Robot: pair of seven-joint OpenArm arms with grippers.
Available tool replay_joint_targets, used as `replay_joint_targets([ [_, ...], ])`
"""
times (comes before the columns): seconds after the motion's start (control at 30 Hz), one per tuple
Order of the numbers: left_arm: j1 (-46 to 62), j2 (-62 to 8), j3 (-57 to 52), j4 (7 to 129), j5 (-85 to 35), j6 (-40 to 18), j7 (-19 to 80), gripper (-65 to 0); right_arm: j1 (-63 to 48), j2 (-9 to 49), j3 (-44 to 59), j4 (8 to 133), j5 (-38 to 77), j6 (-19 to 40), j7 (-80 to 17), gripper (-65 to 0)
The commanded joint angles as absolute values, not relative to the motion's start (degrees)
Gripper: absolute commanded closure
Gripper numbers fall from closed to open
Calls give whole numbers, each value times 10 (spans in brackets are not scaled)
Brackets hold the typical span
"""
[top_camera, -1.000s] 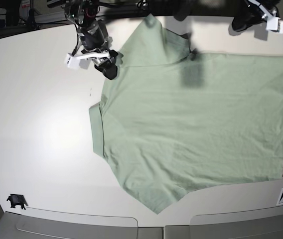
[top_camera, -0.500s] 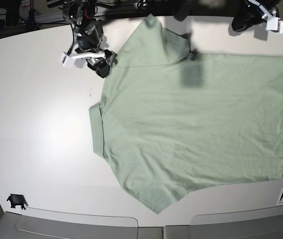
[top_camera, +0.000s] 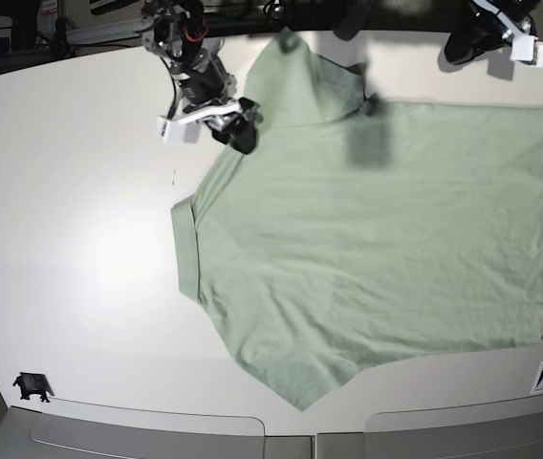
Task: Fold the T-shirt properly
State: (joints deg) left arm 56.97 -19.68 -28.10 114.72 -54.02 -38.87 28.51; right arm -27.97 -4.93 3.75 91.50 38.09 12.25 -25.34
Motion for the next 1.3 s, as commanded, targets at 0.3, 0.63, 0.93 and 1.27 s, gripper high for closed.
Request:
replay_joint_targets([
  [0.3, 561, -200, -352, 1155, -552, -395, 274, -41, -283, -49, 26, 919, 327, 164, -263, 0],
  [0.63, 469, -223, -513, 1137, -498, -300, 288, -231, -283, -49, 26, 919, 314, 169, -270, 0],
  [0.93, 345, -357, -514, 896, -447, -214, 258, -231, -283, -49, 26, 919, 314, 191, -270, 0],
  [1.27, 227, -427, -512, 538, -667, -344, 408, -274, -283, -49, 26, 919, 314, 191, -269, 0],
])
